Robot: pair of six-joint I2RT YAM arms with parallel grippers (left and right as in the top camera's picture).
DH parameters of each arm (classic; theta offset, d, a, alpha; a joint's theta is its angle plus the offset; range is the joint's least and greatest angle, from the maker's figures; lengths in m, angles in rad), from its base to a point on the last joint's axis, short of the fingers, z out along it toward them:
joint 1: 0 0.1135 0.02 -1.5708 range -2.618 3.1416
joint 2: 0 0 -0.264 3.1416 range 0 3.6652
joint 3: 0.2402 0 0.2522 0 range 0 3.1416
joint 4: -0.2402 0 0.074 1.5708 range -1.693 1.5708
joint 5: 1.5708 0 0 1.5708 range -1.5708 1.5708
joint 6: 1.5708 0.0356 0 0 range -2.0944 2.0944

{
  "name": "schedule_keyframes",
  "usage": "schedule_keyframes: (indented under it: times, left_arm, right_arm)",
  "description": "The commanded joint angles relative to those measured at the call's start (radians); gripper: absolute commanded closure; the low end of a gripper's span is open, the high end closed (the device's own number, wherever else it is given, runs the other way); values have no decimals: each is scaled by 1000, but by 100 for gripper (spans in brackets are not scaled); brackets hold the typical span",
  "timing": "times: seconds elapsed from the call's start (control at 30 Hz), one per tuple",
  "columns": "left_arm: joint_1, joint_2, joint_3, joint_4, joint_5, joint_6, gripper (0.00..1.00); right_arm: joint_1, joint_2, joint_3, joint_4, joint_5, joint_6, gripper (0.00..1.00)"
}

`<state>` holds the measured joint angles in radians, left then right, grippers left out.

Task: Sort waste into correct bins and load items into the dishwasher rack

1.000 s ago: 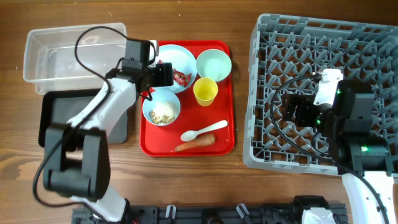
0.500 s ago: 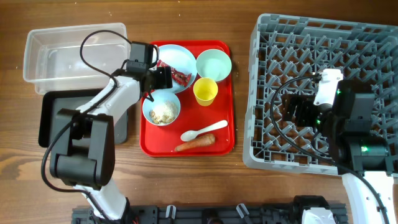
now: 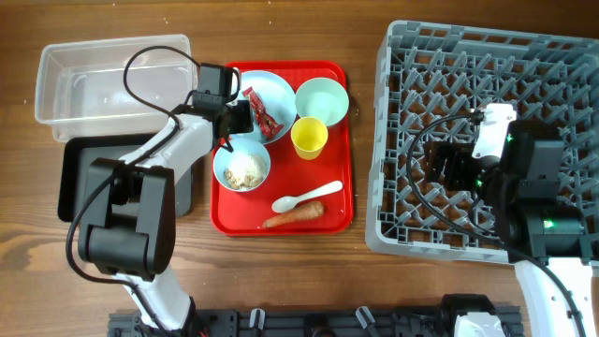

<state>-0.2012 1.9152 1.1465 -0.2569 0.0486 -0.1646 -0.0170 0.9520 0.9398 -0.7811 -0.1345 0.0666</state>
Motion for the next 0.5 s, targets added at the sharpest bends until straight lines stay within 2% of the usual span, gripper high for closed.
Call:
schedule_keyframes:
  times: [0.0,0.07,0.13,0.33,0.47]
  left_arm:
    - [0,15,10,4,-17,0,77]
    - [0,14,10,4,-17,0,88]
    - [0,11,10,4,-17,0,94]
    - [1,-76,41,3,-39,0,96]
    - [2,-192,76,10,-187,1,95]
  right_arm:
    - [-4,2,23,6,-15,11,0]
    - [-4,2,23,6,-15,11,0]
    - [-4,2,23,6,-15,11,0]
    - [-4,2,23,5,-15,12,0]
    - [-4,2,23,5,-15,11,0]
